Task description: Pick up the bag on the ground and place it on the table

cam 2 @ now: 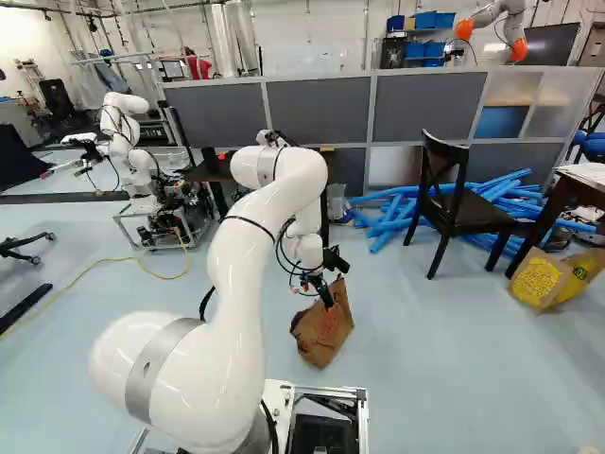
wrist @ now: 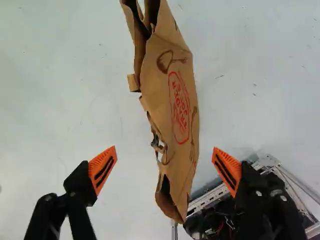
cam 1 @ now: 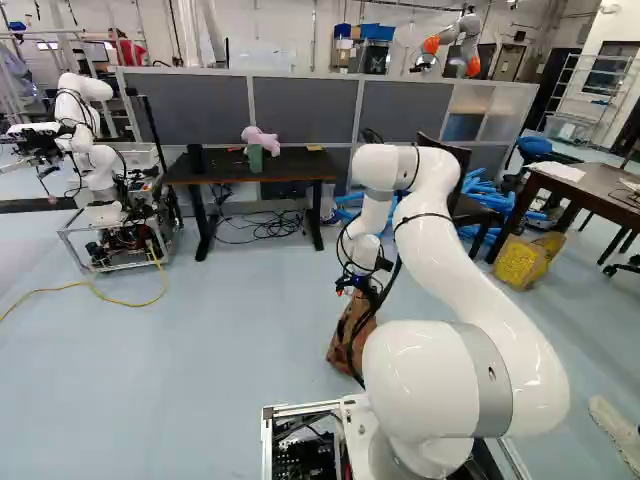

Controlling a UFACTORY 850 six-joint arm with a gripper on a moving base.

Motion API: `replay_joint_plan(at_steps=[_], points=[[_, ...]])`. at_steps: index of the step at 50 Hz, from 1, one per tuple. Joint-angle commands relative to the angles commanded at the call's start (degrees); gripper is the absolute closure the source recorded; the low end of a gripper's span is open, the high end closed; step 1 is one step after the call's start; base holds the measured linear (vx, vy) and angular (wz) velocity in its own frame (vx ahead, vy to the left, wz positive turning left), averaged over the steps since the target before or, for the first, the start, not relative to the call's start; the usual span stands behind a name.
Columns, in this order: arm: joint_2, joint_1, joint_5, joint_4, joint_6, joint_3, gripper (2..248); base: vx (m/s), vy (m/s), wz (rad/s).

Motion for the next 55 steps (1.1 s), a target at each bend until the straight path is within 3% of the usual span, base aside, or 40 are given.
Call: replay_joint_plan(at_steps=[20,55], points=[[-5.3,0.0,0.0,0.0,0.0,-6.5,3,0.000,0.000,0.000],[-12.9,0.0,0.0,0.0,0.0,-13.6,3,0.000,0.000,0.000]])
